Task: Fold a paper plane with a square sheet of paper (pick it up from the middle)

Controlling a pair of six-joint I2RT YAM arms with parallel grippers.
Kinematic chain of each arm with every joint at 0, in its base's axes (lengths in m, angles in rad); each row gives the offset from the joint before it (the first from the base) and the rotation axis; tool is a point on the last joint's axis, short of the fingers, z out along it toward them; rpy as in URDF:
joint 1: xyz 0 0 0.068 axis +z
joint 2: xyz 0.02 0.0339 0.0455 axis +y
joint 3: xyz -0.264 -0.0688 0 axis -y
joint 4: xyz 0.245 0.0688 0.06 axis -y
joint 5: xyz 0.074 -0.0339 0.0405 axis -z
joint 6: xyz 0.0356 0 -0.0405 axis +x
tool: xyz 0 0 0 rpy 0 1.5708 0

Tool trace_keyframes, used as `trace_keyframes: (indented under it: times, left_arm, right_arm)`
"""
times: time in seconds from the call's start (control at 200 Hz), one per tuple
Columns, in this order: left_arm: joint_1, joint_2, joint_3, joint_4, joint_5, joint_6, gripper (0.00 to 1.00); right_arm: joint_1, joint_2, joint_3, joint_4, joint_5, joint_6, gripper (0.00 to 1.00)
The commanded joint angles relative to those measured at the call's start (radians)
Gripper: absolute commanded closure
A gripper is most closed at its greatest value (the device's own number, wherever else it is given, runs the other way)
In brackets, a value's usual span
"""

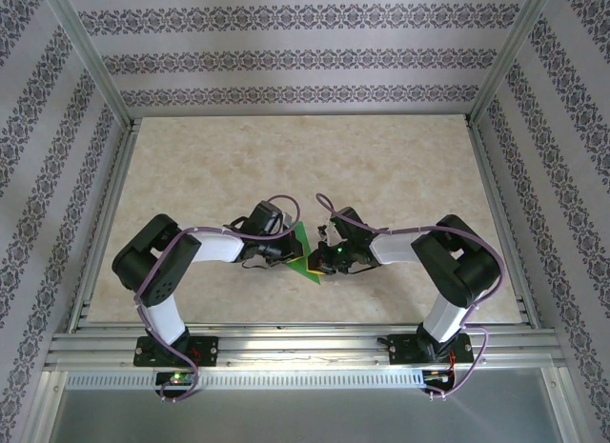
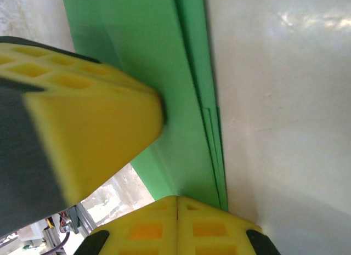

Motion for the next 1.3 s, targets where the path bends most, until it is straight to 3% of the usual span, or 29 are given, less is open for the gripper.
trace_keyframes:
  times: [0.0,0.23,0.944,1.084,1.294]
  left_arm:
    - [0.007,0.021,-0.002,0.032,-0.049,0.013,0.94]
    - [0.086,0.044,-0.038,0.097,-0.002,0.039,0.9]
    - [0.321,0.127,0.141,-0.109,0.017,0.259,0.88]
    - [0.345,0.124,0.164,-0.134,-0.03,0.279,0.88]
    - [0.352,0.031,0.189,-0.167,0.008,0.258,0.91]
  right_arm:
    - [0.001,0.049,-0.048,-0.128,0.114,-0.012,1.0]
    - [-0.011,0.05,-0.048,-0.15,0.106,-0.039,1.0]
    - [-0.015,0.077,-0.086,-0.157,0.06,-0.068,1.0]
    - [-0.015,0.084,-0.066,-0.163,0.045,-0.068,1.0]
    - [-0.015,0.052,-0.07,-0.165,0.05,-0.053,1.0]
